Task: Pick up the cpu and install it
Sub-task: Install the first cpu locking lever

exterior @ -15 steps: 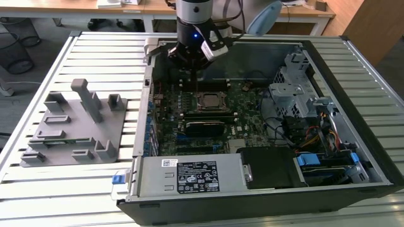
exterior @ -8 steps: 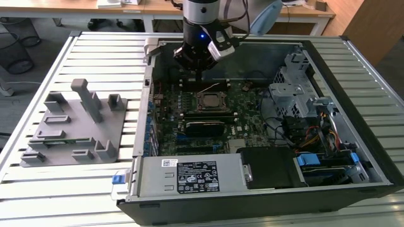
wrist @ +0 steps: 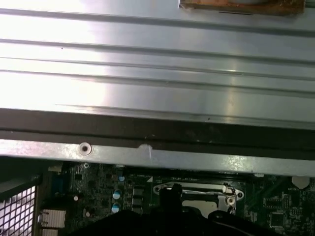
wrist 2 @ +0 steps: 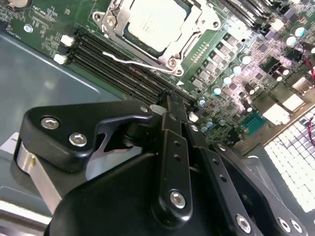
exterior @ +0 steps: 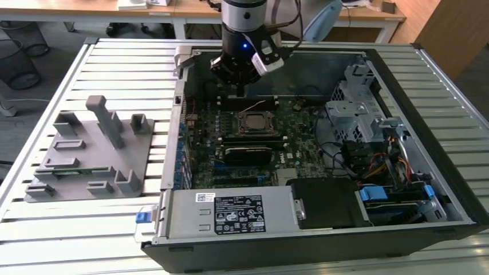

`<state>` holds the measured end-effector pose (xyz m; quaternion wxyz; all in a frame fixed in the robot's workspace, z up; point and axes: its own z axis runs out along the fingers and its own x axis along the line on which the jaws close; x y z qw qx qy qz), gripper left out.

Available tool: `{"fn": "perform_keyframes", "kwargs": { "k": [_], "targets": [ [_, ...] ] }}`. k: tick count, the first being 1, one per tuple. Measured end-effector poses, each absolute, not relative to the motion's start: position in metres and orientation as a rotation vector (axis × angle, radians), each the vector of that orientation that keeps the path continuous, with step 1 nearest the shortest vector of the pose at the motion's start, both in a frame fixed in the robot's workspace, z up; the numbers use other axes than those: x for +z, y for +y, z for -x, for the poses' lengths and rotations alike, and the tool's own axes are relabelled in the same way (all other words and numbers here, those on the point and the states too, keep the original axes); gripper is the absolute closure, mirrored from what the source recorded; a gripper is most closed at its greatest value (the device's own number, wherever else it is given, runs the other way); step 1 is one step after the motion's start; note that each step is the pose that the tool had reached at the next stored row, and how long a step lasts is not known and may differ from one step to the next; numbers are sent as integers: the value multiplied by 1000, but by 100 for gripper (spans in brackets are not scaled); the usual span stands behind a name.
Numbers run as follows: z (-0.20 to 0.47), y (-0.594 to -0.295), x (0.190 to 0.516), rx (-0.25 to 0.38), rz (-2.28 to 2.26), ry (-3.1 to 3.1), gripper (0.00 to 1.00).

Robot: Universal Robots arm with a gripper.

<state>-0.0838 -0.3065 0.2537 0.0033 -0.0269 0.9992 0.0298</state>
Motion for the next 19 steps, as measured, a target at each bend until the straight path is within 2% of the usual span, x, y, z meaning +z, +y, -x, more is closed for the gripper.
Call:
{"fn": "perform_keyframes", "kwargs": {
  "k": [19],
  "targets": [
    [76, -311, 241, 94, 66, 3130, 89]
  ]
}}
